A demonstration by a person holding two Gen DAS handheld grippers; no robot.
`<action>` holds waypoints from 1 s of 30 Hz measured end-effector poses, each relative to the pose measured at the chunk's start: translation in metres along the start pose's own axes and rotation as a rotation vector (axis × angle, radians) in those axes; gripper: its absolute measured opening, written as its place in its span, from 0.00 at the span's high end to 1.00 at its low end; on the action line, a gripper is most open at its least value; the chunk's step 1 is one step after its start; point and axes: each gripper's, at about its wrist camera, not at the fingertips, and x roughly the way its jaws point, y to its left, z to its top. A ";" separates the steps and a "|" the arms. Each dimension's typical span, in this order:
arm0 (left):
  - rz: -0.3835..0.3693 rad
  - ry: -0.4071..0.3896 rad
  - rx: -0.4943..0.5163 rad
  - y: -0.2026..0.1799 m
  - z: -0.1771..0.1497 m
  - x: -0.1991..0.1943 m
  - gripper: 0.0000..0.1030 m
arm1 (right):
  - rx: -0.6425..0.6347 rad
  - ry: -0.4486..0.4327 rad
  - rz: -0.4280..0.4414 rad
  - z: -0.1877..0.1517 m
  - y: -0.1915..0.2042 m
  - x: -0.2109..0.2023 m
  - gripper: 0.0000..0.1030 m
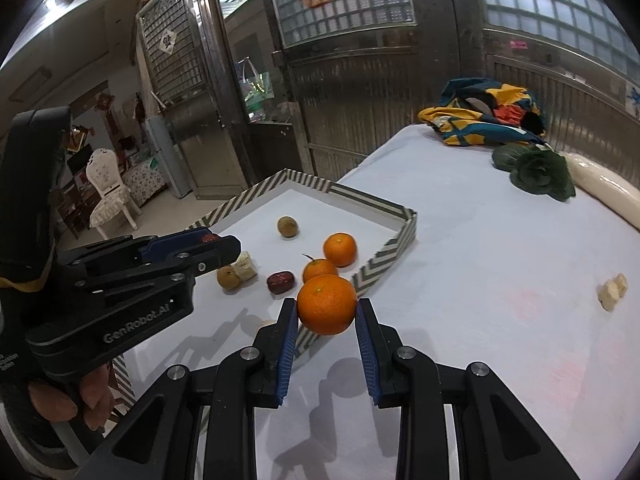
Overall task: Organize fruits
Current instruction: 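Carry the date into the tray and open the left gripper while the right gripper holds the orange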
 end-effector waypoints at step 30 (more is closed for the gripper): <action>0.065 0.112 -0.068 0.062 -0.028 0.017 0.73 | -0.096 0.086 0.105 -0.001 0.058 0.040 0.72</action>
